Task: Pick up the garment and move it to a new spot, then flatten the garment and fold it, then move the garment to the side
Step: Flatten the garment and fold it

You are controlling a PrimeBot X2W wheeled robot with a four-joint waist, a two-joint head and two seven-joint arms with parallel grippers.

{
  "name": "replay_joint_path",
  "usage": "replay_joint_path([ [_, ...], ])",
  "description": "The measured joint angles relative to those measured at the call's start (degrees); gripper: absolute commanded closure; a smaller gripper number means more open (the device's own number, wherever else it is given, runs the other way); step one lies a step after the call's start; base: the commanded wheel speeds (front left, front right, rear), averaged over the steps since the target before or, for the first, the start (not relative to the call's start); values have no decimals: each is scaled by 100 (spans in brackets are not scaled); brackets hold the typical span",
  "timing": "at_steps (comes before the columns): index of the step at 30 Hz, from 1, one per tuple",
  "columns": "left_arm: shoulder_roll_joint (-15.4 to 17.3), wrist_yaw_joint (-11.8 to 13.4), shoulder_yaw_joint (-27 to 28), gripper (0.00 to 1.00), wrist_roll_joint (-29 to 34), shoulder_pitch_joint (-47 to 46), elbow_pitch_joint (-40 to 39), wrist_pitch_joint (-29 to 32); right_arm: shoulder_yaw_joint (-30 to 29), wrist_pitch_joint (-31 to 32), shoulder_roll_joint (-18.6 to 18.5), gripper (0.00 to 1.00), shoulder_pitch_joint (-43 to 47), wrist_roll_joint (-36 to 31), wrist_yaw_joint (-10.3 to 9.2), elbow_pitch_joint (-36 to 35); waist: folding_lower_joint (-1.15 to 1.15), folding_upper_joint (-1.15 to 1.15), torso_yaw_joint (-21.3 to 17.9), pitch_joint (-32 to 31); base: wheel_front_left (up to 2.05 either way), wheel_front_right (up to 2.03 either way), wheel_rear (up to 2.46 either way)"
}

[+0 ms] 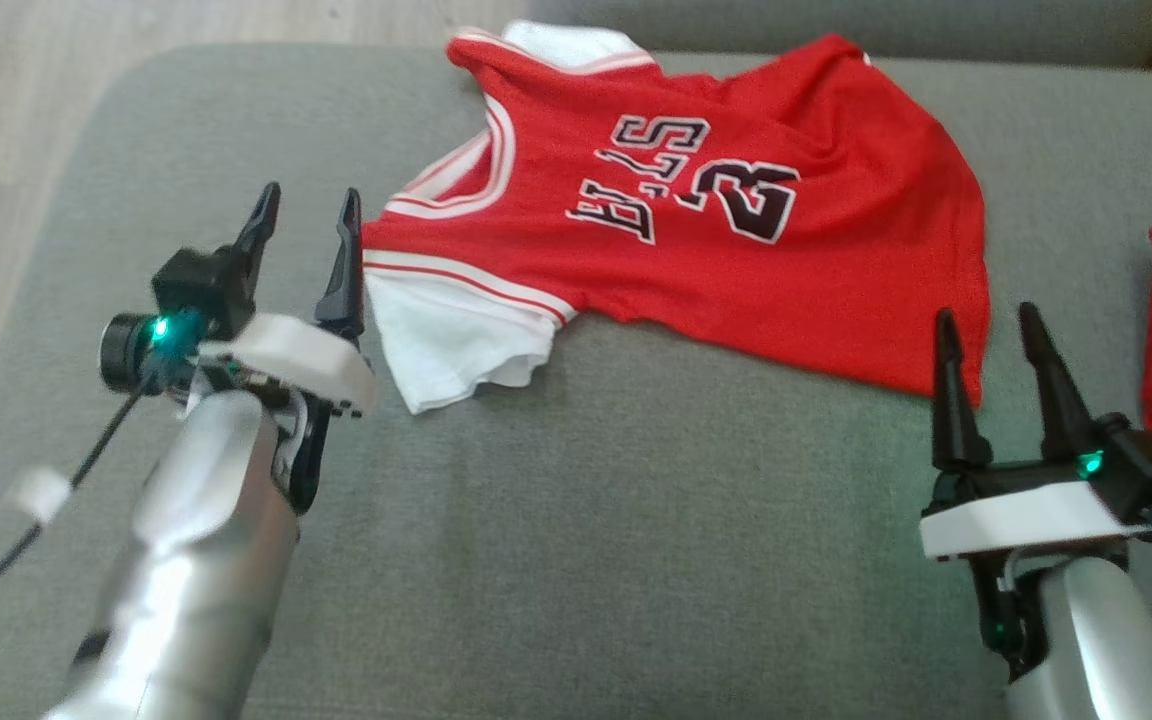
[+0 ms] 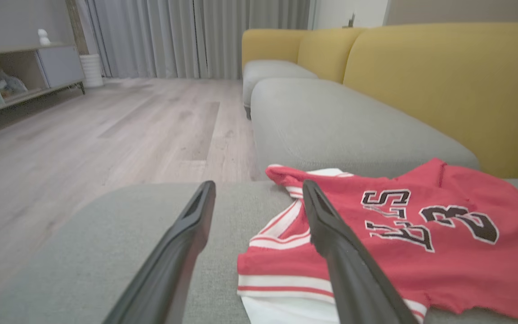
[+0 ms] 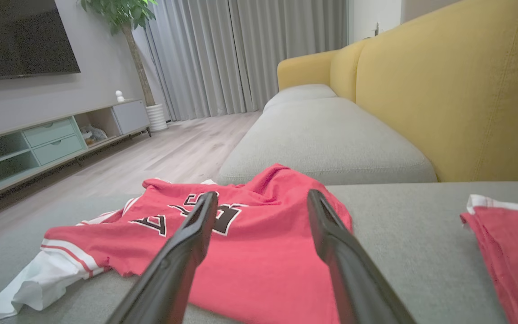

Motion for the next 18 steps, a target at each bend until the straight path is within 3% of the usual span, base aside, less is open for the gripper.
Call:
replay_joint_path([
  [5,252,338,99,0,623,1093,-1675,-24,-134,0,-1,0,115,22,0,-212,-1,0,177,-283,0,0,0],
  [9,269,450,109,0,833,2145,-2576,-40,-194,0,1,0,341,59,0,-307,0,0,321,-468,0,0,0],
  [18,258,549,347,0,829,3225,-3376,-40,-229,0,3,0,723,163,0,-372,0,0,441,-603,0,0,0],
])
